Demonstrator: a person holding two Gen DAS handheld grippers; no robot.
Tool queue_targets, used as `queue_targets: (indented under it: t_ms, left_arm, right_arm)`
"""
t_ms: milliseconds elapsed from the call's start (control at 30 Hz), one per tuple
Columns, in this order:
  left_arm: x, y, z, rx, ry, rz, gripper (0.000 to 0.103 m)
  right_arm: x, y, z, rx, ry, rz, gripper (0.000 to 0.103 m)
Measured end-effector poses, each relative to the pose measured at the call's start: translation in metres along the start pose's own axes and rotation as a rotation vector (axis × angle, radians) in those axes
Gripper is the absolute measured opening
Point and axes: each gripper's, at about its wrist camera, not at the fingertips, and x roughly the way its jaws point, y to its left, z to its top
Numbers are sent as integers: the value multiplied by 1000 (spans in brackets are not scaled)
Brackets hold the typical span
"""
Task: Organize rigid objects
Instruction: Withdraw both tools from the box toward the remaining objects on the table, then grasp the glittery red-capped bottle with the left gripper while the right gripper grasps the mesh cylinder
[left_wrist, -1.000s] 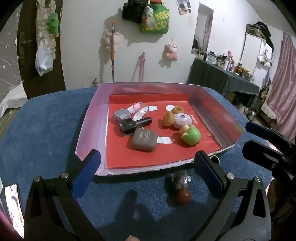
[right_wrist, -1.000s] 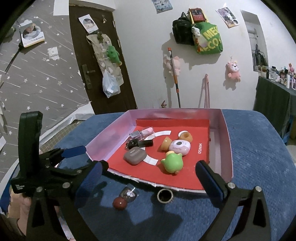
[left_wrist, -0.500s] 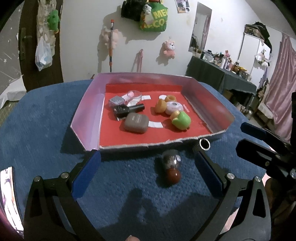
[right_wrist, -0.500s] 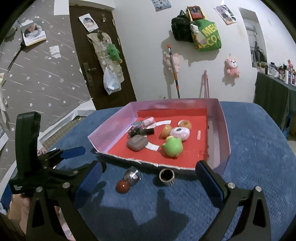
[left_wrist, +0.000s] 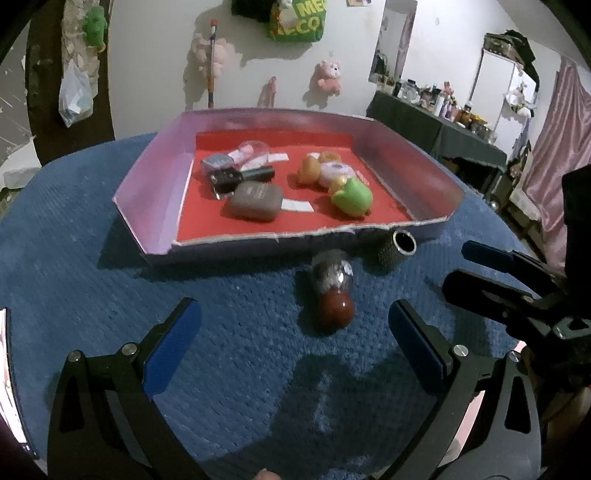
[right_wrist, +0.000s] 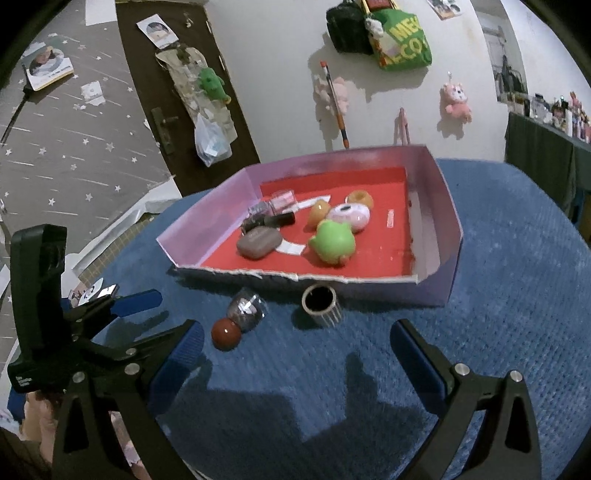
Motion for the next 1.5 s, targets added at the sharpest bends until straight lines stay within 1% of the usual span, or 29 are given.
queue_targets:
  t_ms: [67, 133, 167, 233, 300, 400, 433, 500, 533, 567, 600, 633, 667, 733, 933, 1067, 1133, 1200, 1300, 1500]
  left_arm:
    - [5, -1, -3, -3, 23, -7, 101]
    - [9, -2, -5, -3, 37, -5, 101]
    - [10, -3, -6, 3, 40, -3, 101]
    - [13, -6, -7, 14, 47, -11, 100]
    - [14, -9, -7, 23, 46, -15, 100]
    - [18, -13, -4, 37, 38, -2, 99]
    - [21, -13, -2, 35, 41, -4, 98]
    - [25, -13, 1, 29, 49, -8, 84]
    - [28, -12, 2, 26, 56, -9, 81]
    - [31, -12, 4, 22, 65, -13, 75]
    - [34, -11, 5, 20, 74, -22, 68]
    - [37, -11, 6, 17, 84, -30, 65]
    - [39, -11, 7, 15, 87, -33, 63]
    - [40, -10, 9, 17, 82, -31, 63]
    - [47, -12, 14, 19, 79, -28, 62]
    - [48, -15, 16, 27, 78, -18, 50]
    - [48, -14, 17, 21, 78, -34, 46]
    - [47, -11, 17, 8, 80, -60, 38]
    - [47, -9, 18, -10, 87, -105, 30]
    - [45, -10, 17, -8, 85, -107, 30]
  right_arm:
    - [3, -2, -3, 6, 13, -4, 101]
    - [8, -3, -5, 7, 27, -4, 95]
    - [9, -4, -5, 10, 32, -5, 93]
    - [13, -6, -6, 17, 40, -21, 85]
    - [17, -8, -6, 17, 51, -30, 80]
    - [21, -12, -4, 23, 60, -33, 75]
    - [22, -12, -3, 23, 62, -36, 73]
    - [26, -13, 0, 21, 68, -47, 69]
    - [28, -14, 2, 24, 75, -46, 66]
    - [30, -16, 3, 30, 83, -41, 63]
    - [32, -17, 5, 36, 89, -36, 58]
    - [35, -18, 7, 43, 97, -31, 54]
    - [37, -18, 8, 47, 101, -29, 52]
    - [41, -19, 10, 54, 106, -24, 48]
    - [52, -14, 13, 46, 123, -14, 43]
    - [57, -12, 15, 49, 131, -16, 38]
    - [59, -12, 16, 55, 137, -16, 35]
    - [60, -13, 16, 58, 138, -22, 33]
    - [61, -12, 17, 63, 140, -26, 32]
    - [56, -11, 18, 70, 134, -17, 31]
